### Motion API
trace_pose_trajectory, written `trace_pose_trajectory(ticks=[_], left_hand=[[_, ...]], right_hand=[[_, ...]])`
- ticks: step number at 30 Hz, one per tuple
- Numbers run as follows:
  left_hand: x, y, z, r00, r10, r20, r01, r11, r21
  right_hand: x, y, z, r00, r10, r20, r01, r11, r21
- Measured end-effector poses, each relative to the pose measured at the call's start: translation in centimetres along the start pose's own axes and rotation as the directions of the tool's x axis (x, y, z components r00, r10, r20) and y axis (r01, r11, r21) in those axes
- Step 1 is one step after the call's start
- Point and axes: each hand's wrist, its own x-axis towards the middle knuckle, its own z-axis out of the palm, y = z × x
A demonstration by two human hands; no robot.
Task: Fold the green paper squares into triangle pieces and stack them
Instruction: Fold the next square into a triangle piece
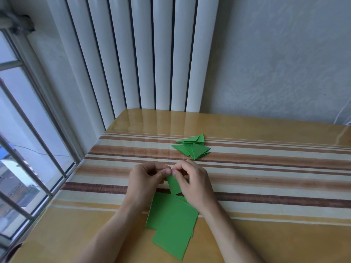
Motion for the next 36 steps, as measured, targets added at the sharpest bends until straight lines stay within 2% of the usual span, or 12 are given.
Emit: trace_pose_trajectory(ticks=[7, 13, 19, 23, 26, 31, 36], left_hand=[[0.0, 0.2, 0.0, 0.999, 0.002, -0.038, -0.001, 1.0, 0.014], [0.3, -0.1, -0.6, 0.991, 0.018, -0.135, -0.008, 0.997, 0.076], [0.5, -0.4, -0.7, 0.991, -0.066, -0.118, 0.06, 0.996, -0.059], [0.6, -0.3, -1.0, 0.995, -0.1, -0.008, 0.096, 0.975, -0.201], [0.6, -0.3, -1.2, 0.997, -0.078, 0.009, 0.078, 0.979, -0.189], [0.6, -0.2, -1.2, 0.999, -0.043, -0.029, 0.037, 0.985, -0.169], [0.8, -0.3, -1.2, 0.996, -0.032, -0.088, 0.014, 0.982, -0.189]], right_hand=[[0.0, 0.0, 0.4, 1.0, 0.005, -0.002, -0.005, 0.999, -0.04], [0.0, 0.5, 0.2, 0.997, 0.073, -0.028, -0.075, 0.995, -0.063], [0.0, 0.7, 0.0, 0.994, 0.092, -0.057, -0.095, 0.994, -0.053], [0.0, 0.7, -0.3, 0.991, 0.121, -0.063, -0.121, 0.993, 0.003], [0.0, 0.6, -0.4, 0.99, 0.132, -0.053, -0.129, 0.991, 0.044], [0.0, 0.4, -0.3, 0.993, 0.112, 0.024, -0.113, 0.992, 0.06], [0.0, 0.8, -0.2, 0.986, 0.151, 0.075, -0.154, 0.988, 0.028]])
